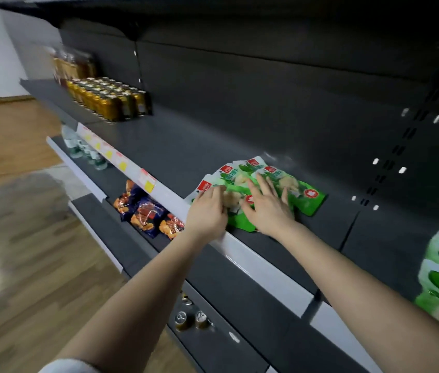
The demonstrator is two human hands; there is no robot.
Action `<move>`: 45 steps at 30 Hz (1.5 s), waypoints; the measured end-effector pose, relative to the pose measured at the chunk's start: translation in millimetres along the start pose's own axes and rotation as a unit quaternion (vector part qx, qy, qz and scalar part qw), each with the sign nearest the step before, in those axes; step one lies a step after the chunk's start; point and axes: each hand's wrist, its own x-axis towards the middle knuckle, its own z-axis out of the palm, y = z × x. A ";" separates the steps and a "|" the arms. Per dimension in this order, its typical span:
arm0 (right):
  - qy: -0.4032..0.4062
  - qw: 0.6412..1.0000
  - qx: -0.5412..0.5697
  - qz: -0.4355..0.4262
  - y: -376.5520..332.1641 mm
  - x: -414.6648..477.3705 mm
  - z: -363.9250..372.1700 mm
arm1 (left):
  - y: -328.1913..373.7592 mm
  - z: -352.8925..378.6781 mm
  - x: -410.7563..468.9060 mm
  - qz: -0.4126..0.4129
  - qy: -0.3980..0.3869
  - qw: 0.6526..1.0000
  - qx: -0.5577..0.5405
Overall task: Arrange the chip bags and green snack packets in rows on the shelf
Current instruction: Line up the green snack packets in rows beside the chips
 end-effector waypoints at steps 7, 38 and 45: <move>-0.049 0.995 -0.084 -0.002 -4.2 13.4 17.6 | -5.7 5.5 4.1 0.003 -0.001 0.999 0.035; 0.203 0.967 0.120 0.101 72.4 -71.7 -29.3 | 70.7 21.4 30.6 0.016 -0.003 1.000 -0.001; 0.053 0.970 -0.062 0.227 111.1 -118.3 -46.0 | 134.1 61.1 26.9 0.129 -0.079 0.987 0.055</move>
